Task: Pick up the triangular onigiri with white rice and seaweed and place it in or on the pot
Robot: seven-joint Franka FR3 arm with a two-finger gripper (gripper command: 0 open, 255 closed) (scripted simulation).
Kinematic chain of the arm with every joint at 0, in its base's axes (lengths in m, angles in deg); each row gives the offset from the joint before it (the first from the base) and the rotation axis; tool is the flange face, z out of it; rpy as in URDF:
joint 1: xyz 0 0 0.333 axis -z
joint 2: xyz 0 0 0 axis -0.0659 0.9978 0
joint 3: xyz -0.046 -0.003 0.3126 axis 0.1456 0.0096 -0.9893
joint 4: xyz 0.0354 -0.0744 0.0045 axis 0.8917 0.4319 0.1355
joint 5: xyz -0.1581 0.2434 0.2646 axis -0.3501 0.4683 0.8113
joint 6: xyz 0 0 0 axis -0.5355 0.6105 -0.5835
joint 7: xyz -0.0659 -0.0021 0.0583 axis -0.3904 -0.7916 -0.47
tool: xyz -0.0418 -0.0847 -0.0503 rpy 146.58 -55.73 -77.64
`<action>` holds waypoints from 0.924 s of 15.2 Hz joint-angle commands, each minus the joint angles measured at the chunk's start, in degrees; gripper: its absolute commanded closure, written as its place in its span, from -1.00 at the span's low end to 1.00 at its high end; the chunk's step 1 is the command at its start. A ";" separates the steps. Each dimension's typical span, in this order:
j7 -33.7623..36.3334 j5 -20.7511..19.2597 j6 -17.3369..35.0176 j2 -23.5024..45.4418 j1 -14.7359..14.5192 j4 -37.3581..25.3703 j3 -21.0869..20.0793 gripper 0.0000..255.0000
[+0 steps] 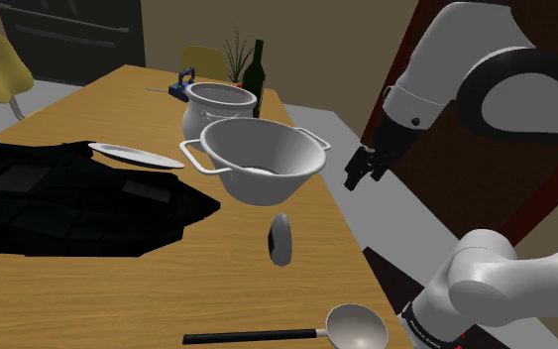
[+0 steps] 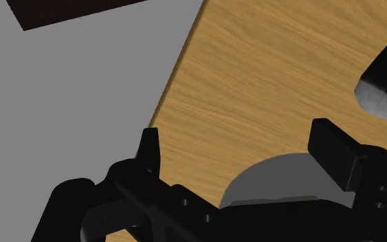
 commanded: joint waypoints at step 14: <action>35.05 6.22 17.09 5.61 9.58 -7.14 -31.87 -1.00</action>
